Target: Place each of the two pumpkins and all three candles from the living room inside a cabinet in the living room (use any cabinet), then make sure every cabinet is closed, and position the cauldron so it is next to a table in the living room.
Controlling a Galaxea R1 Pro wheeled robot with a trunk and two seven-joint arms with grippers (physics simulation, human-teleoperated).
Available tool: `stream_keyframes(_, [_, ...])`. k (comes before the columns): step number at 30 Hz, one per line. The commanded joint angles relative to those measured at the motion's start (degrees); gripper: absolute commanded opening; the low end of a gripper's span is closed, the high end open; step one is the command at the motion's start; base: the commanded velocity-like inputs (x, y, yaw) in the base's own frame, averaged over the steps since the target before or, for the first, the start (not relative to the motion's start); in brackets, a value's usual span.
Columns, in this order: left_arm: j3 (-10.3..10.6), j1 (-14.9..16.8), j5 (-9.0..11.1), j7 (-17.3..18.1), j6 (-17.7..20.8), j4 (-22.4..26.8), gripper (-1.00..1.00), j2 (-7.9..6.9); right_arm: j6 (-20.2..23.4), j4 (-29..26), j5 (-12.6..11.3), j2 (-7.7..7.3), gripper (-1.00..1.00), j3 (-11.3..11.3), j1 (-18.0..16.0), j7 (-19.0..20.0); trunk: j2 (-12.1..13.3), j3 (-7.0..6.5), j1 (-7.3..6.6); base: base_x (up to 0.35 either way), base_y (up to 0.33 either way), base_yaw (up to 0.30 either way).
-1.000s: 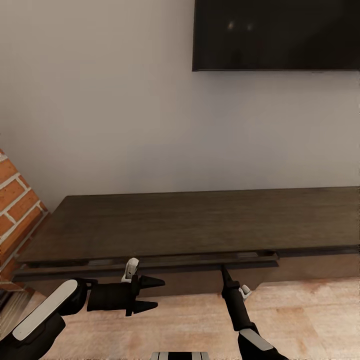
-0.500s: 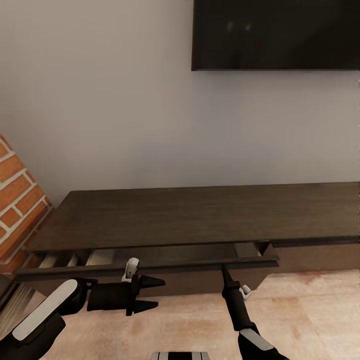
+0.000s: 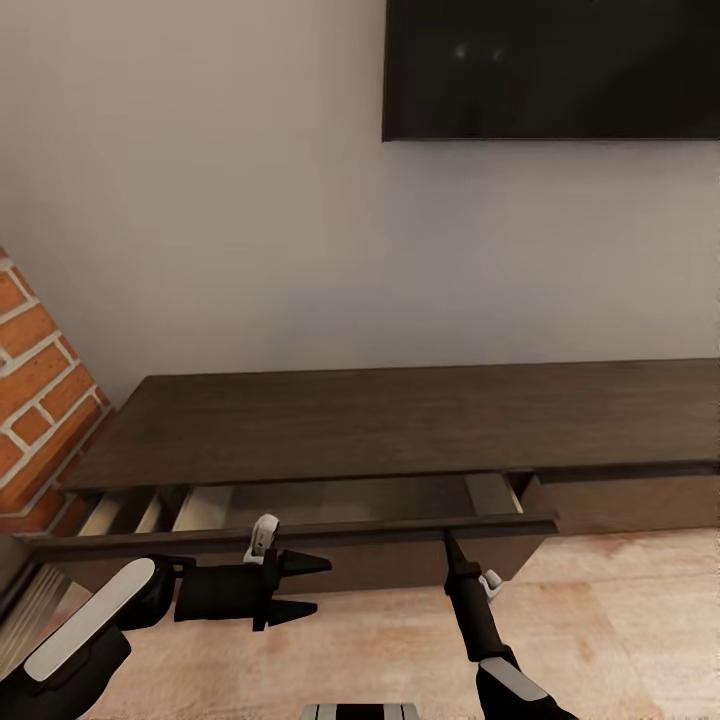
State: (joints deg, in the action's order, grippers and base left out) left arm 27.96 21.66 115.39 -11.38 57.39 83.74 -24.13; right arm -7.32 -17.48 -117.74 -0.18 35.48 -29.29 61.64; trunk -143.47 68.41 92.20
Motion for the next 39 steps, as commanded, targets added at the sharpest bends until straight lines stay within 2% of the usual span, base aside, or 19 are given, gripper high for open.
stream_keyframes(1, [0.1, 0.0, 0.6, -0.5, 0.0, 0.0, 1.0, -0.04, -0.6, -0.1, 0.0, -0.02, -1.0, 1.1, -0.1, 0.6, 0.0, 0.04, -0.03, -0.084, 0.0, 0.0])
stream_keyframes(39, [0.1, 0.1, 0.6, -0.5, 0.0, 0.0, 1.0, -0.05, -0.6, -0.1, 0.0, -0.09, -1.0, 1.1, -0.1, 0.6, 0.0, 0.04, -0.03, -0.101, 0.0, 0.0])
